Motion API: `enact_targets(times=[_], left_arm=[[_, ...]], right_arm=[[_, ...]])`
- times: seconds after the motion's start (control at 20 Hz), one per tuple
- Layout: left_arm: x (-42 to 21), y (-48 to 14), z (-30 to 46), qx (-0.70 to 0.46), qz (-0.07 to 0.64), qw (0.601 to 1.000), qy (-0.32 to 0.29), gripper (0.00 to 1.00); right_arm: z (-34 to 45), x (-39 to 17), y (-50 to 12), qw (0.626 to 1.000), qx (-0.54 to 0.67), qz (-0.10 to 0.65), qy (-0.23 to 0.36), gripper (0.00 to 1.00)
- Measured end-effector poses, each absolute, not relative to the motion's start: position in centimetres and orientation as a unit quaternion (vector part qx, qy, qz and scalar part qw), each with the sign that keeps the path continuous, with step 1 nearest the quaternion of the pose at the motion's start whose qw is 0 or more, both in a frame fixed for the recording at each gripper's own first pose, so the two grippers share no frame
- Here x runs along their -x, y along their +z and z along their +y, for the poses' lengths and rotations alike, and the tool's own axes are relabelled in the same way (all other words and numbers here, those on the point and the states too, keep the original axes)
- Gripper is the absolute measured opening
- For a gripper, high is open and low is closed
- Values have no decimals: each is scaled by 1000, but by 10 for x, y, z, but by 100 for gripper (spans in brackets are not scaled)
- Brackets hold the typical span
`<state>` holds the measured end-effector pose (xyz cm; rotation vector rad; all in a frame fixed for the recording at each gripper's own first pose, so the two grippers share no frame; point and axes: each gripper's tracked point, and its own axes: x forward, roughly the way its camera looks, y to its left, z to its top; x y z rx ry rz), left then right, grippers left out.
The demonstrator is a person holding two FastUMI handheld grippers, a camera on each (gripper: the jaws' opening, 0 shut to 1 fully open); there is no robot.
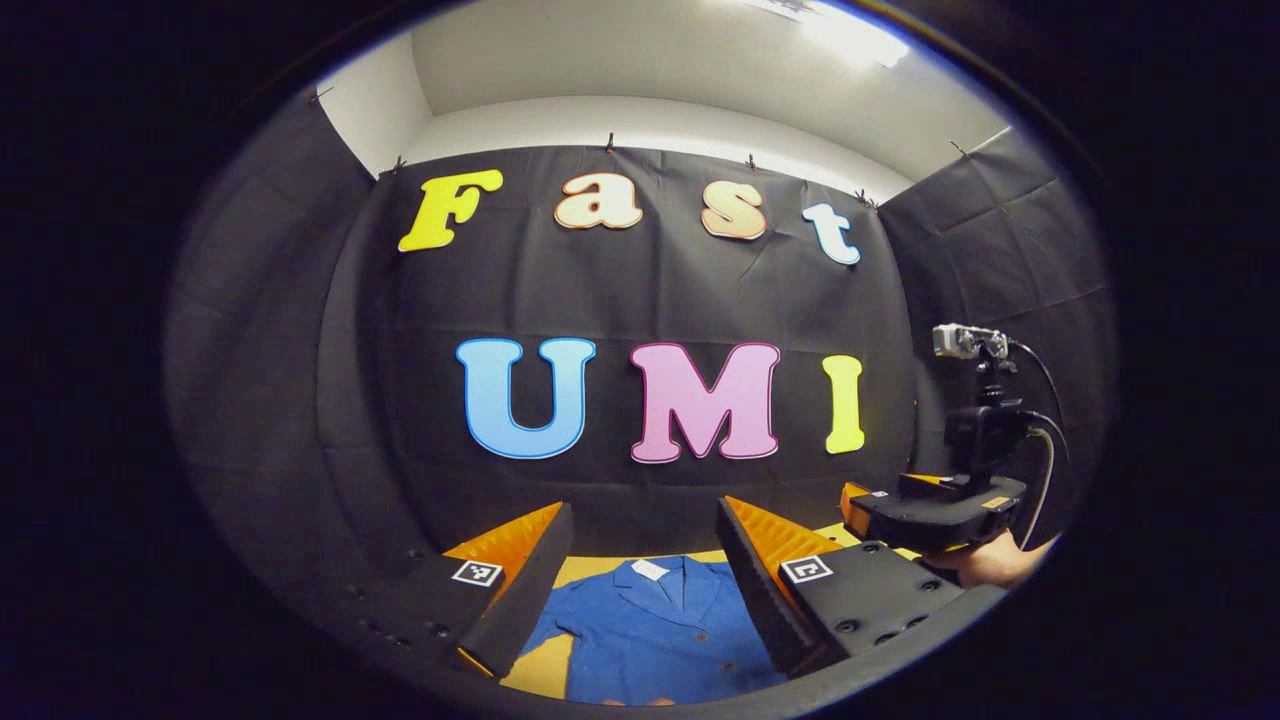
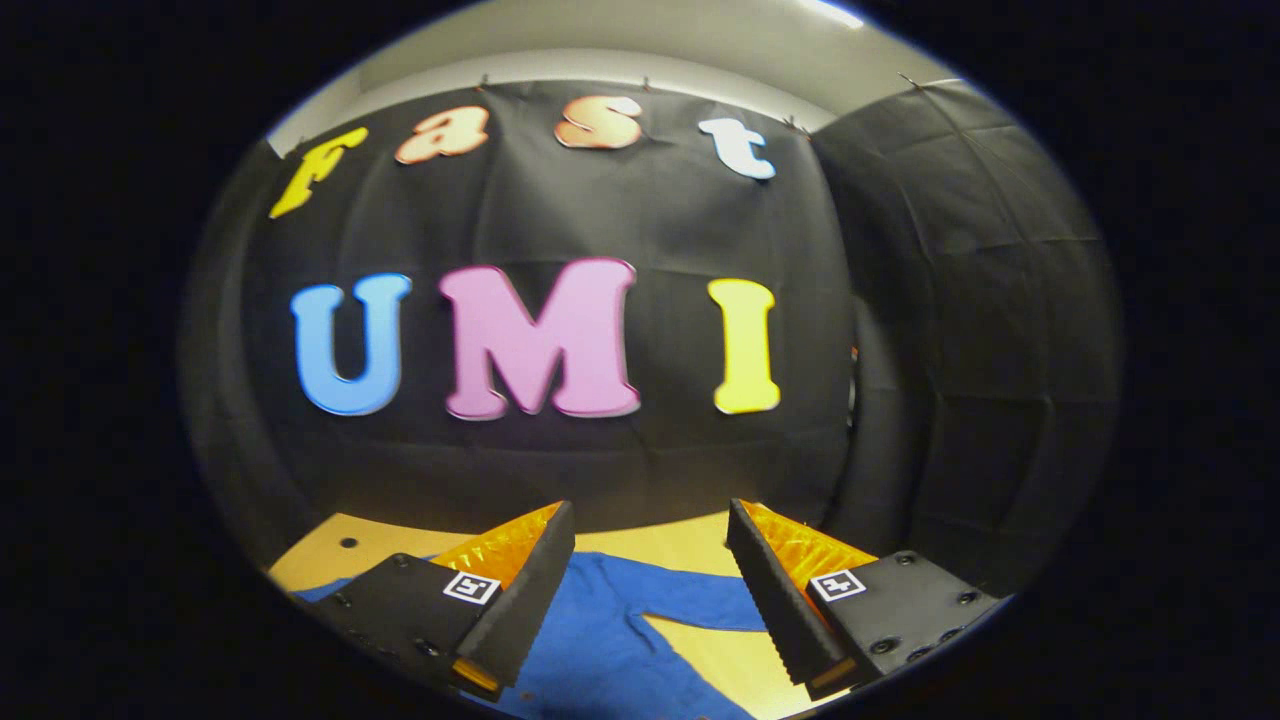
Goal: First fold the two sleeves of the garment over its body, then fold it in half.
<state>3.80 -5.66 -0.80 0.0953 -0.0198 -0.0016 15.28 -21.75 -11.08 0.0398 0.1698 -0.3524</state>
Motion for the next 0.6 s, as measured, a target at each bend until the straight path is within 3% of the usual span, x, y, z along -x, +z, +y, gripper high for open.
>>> enact_targets(times=[0.35, 0.6], left_arm=[[-71, -20, -70, -76, 11, 997, 19, 83], [-94, -32, -98, -87, 39, 995, 0, 83]], right_arm=[[-439, -123, -246, 906, -16, 231, -355, 97], [-498, -114, -334, 850, -83, 335, -399, 98]])
